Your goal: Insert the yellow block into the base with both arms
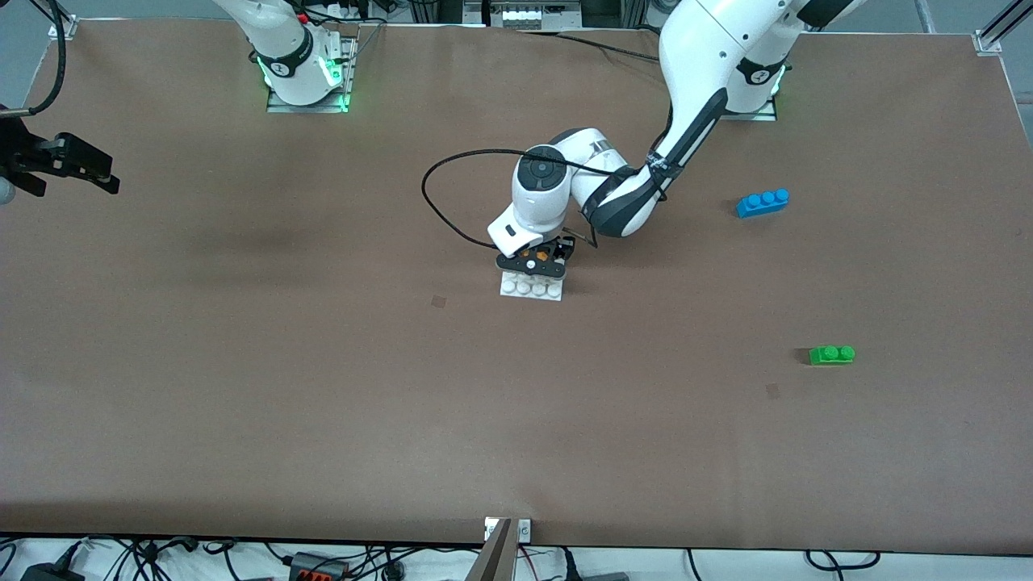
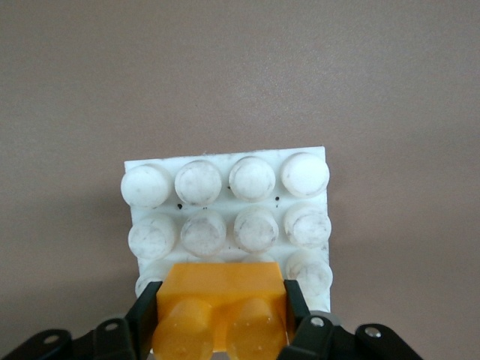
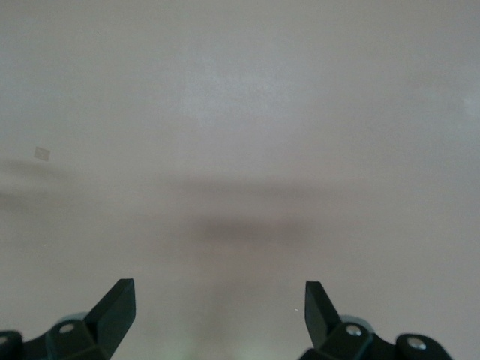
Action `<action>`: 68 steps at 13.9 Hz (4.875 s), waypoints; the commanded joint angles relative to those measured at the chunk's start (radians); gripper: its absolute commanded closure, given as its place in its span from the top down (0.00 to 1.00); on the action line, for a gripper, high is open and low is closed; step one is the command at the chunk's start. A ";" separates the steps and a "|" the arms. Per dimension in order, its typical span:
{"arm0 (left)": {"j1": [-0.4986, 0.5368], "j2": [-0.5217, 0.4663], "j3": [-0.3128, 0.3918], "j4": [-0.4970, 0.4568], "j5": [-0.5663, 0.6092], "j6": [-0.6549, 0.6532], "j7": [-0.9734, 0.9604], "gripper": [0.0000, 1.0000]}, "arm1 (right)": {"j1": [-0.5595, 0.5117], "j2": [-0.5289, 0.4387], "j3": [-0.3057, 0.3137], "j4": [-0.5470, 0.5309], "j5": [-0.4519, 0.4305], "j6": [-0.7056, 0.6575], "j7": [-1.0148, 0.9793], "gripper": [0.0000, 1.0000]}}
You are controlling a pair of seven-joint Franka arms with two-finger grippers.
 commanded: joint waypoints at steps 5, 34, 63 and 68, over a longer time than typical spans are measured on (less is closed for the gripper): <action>0.012 0.030 -0.004 0.001 0.030 0.038 -0.017 0.48 | -0.004 -0.012 0.007 -0.014 0.017 0.006 0.015 1.00; 0.461 -0.513 0.086 0.071 -0.154 -0.658 0.372 1.00 | -0.004 -0.012 0.005 -0.014 0.017 0.005 0.015 1.00; 0.519 -0.541 0.182 0.257 -0.255 -0.856 0.637 1.00 | -0.004 -0.010 0.005 -0.014 0.017 0.007 0.015 1.00; 0.449 -0.541 0.315 0.255 -0.269 -0.857 0.673 1.00 | -0.004 -0.010 0.005 -0.014 0.017 0.008 0.015 1.00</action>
